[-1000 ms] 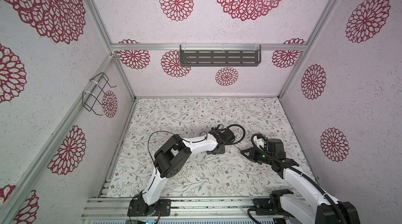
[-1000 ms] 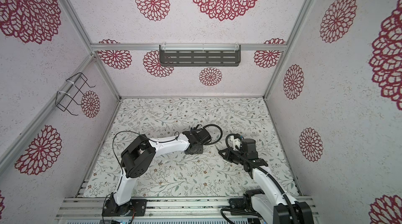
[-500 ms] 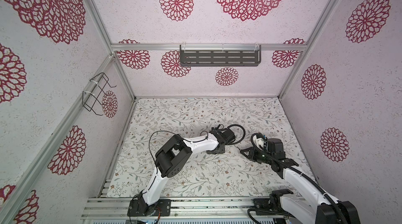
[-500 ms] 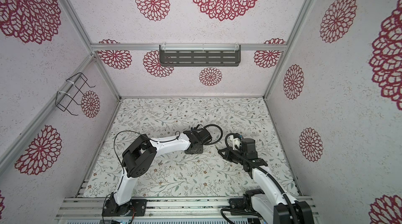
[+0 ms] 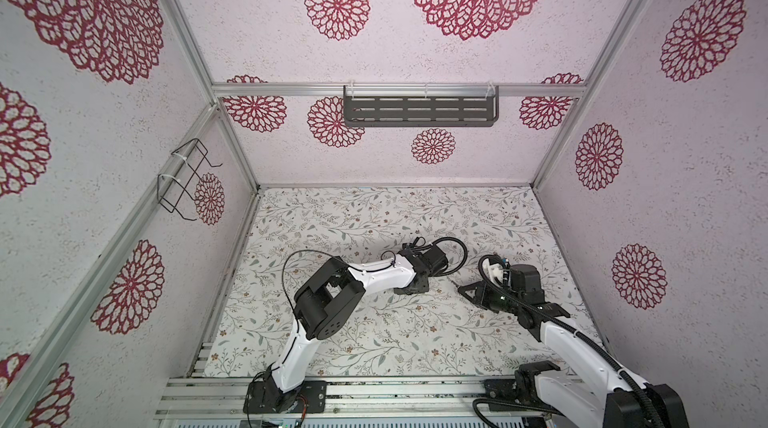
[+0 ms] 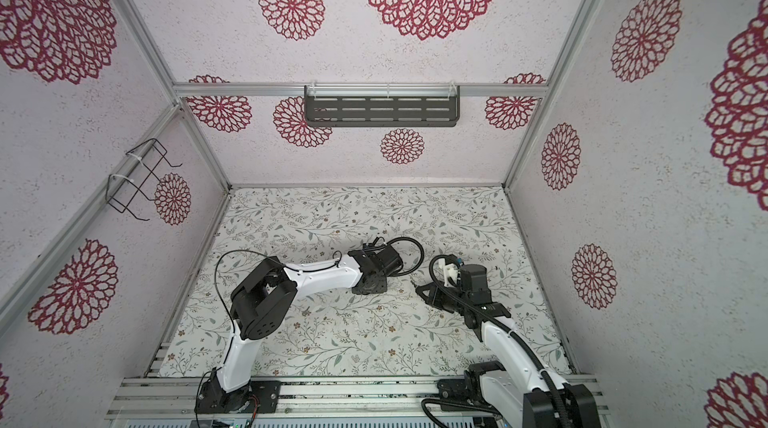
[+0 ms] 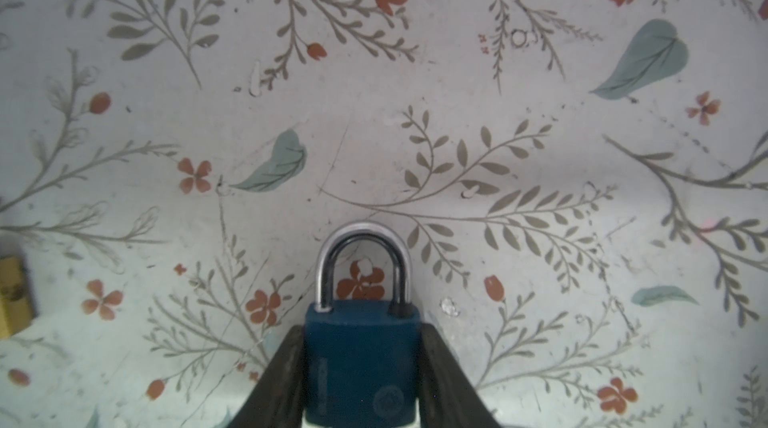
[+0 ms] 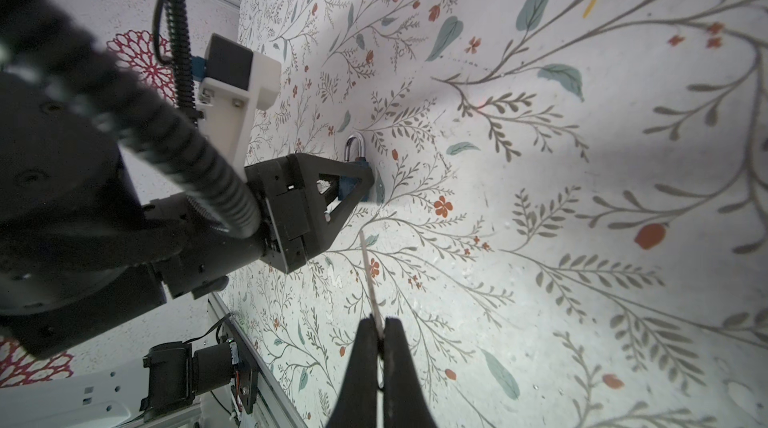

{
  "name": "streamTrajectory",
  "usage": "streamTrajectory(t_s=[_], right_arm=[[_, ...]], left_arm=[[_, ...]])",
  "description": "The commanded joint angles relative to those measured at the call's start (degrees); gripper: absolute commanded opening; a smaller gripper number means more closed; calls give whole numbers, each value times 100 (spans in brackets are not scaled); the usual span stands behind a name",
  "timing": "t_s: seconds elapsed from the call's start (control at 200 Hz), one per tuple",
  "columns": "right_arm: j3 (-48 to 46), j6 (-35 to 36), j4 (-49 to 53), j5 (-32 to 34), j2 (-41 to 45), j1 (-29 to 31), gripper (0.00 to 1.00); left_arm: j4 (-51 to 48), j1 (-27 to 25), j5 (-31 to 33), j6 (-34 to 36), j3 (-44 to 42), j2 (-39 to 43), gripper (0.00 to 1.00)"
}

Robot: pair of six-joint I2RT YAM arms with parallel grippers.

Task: Unlock with the key
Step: 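Close the left gripper on the blue padlock body, then lift the blue padlock with the left gripper toward the key in the right gripper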

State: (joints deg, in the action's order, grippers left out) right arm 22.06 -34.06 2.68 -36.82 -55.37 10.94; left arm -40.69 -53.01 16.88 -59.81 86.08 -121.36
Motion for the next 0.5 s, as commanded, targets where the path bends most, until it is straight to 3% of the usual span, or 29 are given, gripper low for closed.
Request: streamTrajectory(t_s=[0.0, 0.21, 0.495], right_arm=[[351, 109, 82, 31, 106, 96, 0], [651, 266, 459, 405, 108, 437, 0], [936, 197, 680, 1526, 297, 1356, 0]], left_arm=[[131, 160, -35, -194, -299, 437, 32], [650, 224, 78, -533, -932, 1498, 26], [1629, 231, 41, -1235, -1868, 2773, 16]])
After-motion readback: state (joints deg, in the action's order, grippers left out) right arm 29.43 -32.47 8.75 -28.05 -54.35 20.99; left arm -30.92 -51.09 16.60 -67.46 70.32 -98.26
